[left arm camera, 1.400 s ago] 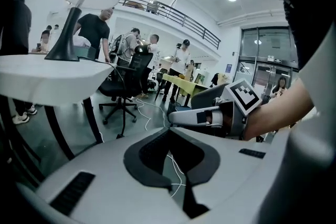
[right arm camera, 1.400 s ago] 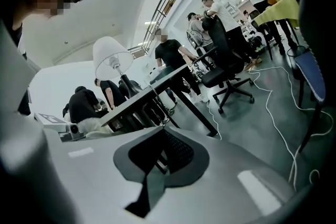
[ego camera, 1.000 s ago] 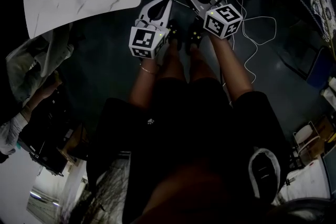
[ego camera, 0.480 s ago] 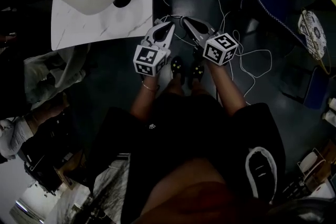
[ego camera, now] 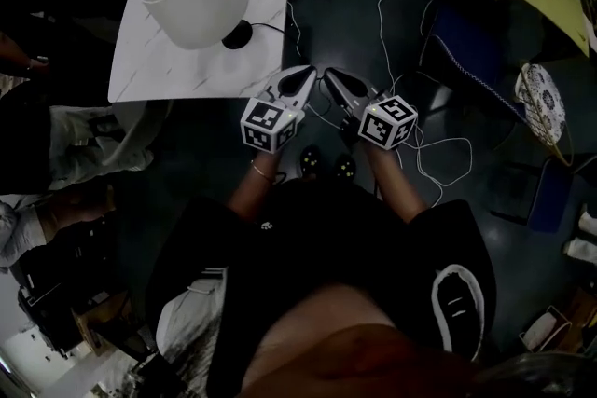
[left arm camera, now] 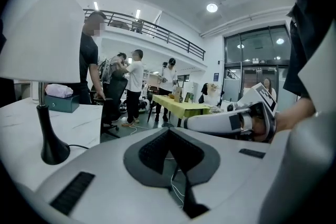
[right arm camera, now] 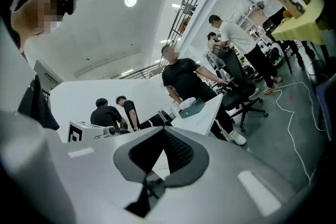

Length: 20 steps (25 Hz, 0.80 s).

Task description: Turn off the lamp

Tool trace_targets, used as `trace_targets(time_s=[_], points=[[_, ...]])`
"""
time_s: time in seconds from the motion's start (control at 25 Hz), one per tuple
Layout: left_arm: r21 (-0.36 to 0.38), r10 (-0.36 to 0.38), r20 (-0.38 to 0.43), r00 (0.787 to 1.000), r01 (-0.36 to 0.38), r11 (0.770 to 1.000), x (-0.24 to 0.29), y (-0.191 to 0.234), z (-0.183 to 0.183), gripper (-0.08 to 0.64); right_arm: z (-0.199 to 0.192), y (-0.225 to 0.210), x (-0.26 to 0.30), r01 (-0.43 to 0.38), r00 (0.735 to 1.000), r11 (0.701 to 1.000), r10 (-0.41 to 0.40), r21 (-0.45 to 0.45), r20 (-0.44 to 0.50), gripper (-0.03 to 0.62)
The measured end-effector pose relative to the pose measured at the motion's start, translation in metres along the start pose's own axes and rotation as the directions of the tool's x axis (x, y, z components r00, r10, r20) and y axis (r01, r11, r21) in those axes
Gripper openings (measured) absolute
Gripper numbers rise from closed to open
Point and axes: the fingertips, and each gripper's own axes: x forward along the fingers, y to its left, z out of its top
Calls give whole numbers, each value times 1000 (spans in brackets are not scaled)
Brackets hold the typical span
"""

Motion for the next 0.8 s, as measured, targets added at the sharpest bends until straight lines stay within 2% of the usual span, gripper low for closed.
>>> trace_targets(time_s=[0.16, 0.32, 0.8], points=[[20, 14, 29, 999, -14, 1000, -6, 7, 13, 6, 10, 14, 5, -37, 999, 999, 37, -23, -10, 0], [8, 33, 53, 998, -33, 999, -16, 14, 22, 6, 13, 25, 12, -72, 997, 997, 71, -40, -32, 0], [-20, 50, 117, 992, -48, 999, -35, 17, 40, 6, 26, 45, 16, -114, 993, 991, 110, -72, -47, 0]])
